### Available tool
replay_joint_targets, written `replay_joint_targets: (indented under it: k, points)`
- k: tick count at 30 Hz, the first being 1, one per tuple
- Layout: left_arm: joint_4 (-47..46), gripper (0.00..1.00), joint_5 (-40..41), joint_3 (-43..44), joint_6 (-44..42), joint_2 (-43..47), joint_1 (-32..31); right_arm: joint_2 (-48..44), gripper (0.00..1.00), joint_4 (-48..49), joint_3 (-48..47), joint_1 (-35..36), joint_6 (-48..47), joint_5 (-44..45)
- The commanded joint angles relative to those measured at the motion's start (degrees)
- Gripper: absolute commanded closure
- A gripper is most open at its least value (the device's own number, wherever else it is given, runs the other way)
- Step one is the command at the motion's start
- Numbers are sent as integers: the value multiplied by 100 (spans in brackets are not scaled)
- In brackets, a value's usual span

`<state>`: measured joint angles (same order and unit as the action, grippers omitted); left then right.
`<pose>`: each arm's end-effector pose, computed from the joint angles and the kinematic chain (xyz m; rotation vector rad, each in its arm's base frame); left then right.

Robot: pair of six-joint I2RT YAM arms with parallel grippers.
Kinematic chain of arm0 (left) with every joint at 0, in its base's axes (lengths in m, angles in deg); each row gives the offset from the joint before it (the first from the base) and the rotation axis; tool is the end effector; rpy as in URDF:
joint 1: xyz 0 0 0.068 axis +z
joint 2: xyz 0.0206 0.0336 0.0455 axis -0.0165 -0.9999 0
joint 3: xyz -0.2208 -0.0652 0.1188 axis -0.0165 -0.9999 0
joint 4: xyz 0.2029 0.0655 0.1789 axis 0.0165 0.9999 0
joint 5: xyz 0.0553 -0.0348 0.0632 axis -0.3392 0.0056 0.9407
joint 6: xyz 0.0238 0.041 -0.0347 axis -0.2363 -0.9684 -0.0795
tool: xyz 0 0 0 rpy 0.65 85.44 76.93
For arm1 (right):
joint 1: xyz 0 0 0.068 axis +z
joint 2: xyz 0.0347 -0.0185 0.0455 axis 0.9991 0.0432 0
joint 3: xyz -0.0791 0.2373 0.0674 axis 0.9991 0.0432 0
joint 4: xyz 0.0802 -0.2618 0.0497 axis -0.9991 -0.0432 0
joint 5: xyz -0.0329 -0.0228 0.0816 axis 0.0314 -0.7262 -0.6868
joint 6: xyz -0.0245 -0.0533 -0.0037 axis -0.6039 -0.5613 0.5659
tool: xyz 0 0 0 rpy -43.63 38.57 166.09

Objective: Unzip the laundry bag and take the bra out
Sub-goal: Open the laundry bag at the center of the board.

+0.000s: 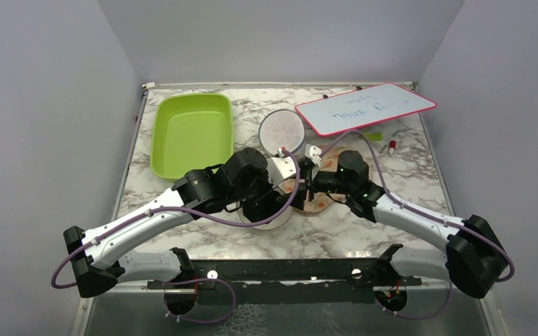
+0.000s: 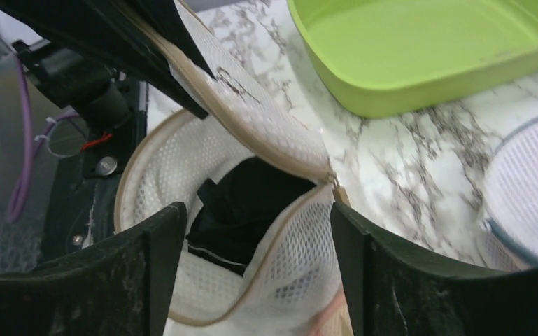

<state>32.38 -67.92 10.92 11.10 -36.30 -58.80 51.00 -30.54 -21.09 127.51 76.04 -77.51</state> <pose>0.1385 -0.2247 0.3431 1.1866 1.9046 -0.3251 0.1972 0.2002 0.2281 -1.0797 1.5670 1.1117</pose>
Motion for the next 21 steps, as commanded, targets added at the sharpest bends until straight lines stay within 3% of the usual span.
replay_joint_targets:
  k: [1,11,17,21]
  points:
    - [-144,100,-251,133,39,138,-24,488,25,1686,-141,61,-114,-688]
    - [-82,100,-411,220,45,91,-28,1222,30,2553,-438,71,239,-1236]
    - [-81,100,-173,276,88,68,-28,1574,59,2955,-390,88,1000,-1403]
    - [-87,90,48,287,128,169,-28,1600,77,3127,-244,88,1648,-1150]
